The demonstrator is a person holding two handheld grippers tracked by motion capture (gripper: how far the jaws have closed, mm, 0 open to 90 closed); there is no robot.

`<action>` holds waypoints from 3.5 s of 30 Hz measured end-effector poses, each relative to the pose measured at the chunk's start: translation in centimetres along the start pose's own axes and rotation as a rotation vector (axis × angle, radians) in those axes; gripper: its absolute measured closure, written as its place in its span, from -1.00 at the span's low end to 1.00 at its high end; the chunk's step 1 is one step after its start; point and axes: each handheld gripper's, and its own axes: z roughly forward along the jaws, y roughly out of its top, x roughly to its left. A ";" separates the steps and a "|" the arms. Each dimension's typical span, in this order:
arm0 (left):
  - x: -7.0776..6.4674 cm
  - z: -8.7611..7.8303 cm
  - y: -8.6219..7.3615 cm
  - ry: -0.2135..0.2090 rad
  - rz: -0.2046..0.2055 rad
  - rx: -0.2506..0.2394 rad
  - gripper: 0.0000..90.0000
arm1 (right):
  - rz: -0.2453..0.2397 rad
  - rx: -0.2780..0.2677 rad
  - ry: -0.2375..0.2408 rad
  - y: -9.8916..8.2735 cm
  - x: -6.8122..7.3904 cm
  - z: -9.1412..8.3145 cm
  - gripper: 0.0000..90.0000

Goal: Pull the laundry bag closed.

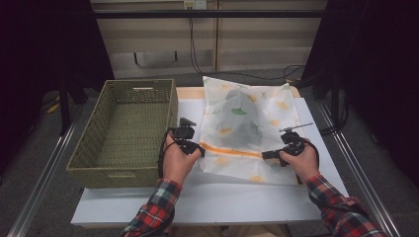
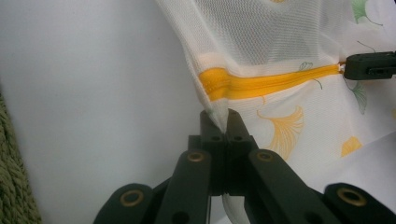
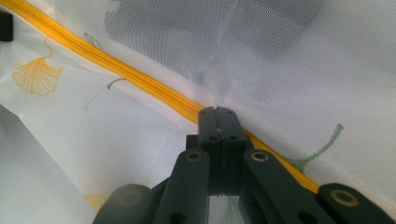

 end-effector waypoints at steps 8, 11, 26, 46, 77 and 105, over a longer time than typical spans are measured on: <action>0.1 0.0 0.0 0.010 0.004 0.003 0.99 | 0.018 0.006 -0.002 -0.1 -0.4 -0.3 1.00; 0.1 0.0 0.0 0.010 -0.002 0.002 0.99 | 0.015 0.004 -0.004 -0.1 -0.4 -0.3 1.00; 0.2 -0.1 0.2 0.017 0.007 0.013 0.99 | 0.013 0.008 -0.003 -0.1 -0.9 -0.5 1.00; 0.2 -0.3 0.4 0.016 0.008 0.002 0.99 | 0.026 0.005 -0.011 -0.5 -1.3 -0.9 1.00; 0.4 -0.5 0.6 0.019 0.006 0.003 0.99 | 0.034 -0.006 -0.037 -1.2 -1.9 -1.8 1.00; 0.5 -0.6 0.5 0.012 -0.004 0.003 0.99 | 0.032 -0.006 -0.053 -1.5 -2.3 -2.4 1.00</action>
